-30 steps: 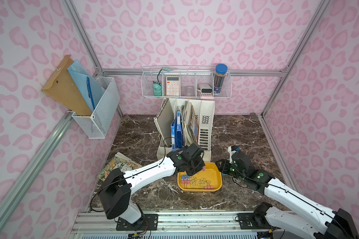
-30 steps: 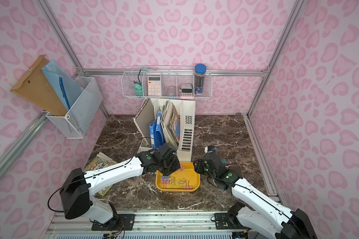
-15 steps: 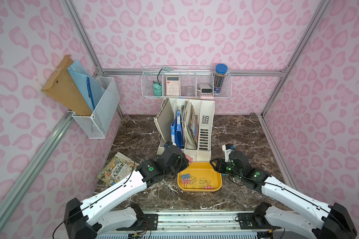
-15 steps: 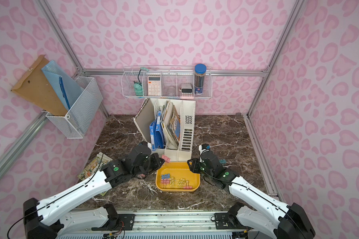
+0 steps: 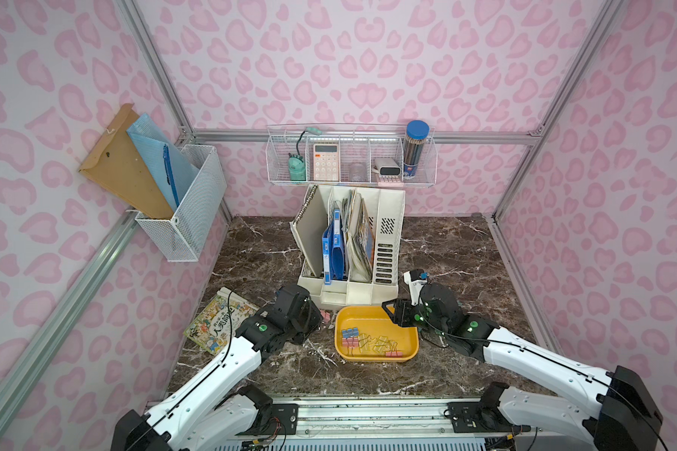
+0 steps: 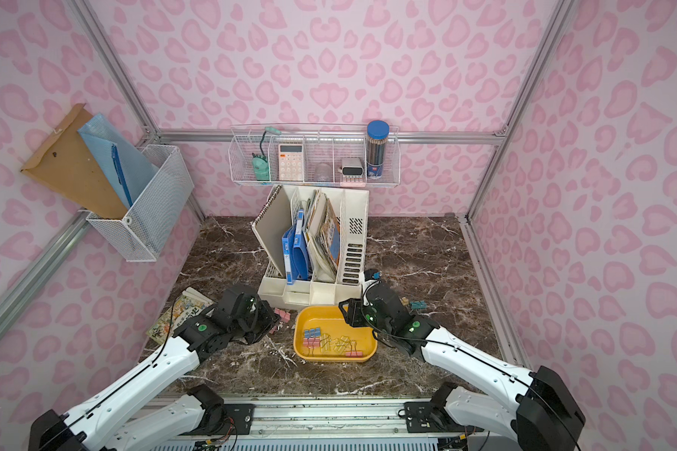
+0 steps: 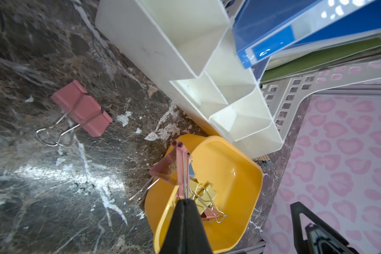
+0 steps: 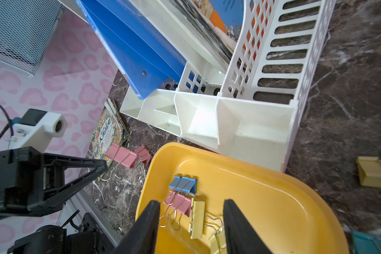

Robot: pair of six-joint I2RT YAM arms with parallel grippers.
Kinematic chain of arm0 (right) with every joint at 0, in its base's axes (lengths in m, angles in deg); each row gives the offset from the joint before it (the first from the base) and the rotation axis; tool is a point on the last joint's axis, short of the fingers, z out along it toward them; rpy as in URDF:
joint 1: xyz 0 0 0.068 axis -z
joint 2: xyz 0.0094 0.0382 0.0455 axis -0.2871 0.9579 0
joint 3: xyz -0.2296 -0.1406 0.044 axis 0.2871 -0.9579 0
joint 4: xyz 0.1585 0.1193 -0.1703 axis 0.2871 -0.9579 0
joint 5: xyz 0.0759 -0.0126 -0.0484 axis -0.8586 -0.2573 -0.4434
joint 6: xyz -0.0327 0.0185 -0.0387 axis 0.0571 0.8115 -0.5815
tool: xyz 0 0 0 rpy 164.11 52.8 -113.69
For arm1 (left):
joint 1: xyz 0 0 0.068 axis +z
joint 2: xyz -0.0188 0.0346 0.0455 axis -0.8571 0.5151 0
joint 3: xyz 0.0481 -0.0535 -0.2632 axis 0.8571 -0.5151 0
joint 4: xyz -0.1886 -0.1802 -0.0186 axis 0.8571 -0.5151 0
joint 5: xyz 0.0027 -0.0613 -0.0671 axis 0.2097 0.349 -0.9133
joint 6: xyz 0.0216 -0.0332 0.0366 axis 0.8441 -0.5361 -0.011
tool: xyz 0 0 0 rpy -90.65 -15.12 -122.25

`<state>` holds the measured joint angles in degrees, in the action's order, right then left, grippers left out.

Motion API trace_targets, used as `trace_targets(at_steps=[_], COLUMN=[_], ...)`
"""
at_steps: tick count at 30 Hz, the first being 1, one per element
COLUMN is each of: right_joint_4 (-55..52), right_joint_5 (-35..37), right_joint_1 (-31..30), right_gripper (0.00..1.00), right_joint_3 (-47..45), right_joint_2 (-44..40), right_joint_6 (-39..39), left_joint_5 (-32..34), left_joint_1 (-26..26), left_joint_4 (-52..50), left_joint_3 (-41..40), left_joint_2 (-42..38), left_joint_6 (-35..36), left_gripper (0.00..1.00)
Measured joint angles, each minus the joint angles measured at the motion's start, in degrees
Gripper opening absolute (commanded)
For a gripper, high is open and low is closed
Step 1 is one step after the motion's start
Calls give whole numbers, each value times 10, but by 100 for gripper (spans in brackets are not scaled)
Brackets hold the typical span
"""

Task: Take out the binder clips from the storage box
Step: Place the binder clip at the center of the board.

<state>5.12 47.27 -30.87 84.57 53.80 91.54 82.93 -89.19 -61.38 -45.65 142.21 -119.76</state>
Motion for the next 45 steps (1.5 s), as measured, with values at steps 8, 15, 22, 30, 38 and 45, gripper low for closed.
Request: trace_targets(at_steps=[8,15,22,30,38,45], right_joint_4=[-1,-6,-9,-10,-24,-60], right_joint_5=[-1,2,1,-14,-40,-59], right_joint_1=[-2,-2,-2,-2,-16,-40], right_gripper=[52,53,53,54,50,49], right_joint_3=[0,0,-1,0,42,100], right_joint_2=[1,-2,0,21,88,176], right_joint_6=[2,6,6,5,-6,-26], left_joint_5=[-18,-29,-39,-22,8,-1], left_joint_1=[14,26,32,36,36,24], left_joint_4=[16,58,84,58,0,-29], left_joint_3=[-11,-21,-22,-15,15,33], left_joint_2=[83,128,156,159,138,132], left_joint_6=[-30,-35,-40,-31,-6,14], left_gripper=[0,0,8,24,29,40])
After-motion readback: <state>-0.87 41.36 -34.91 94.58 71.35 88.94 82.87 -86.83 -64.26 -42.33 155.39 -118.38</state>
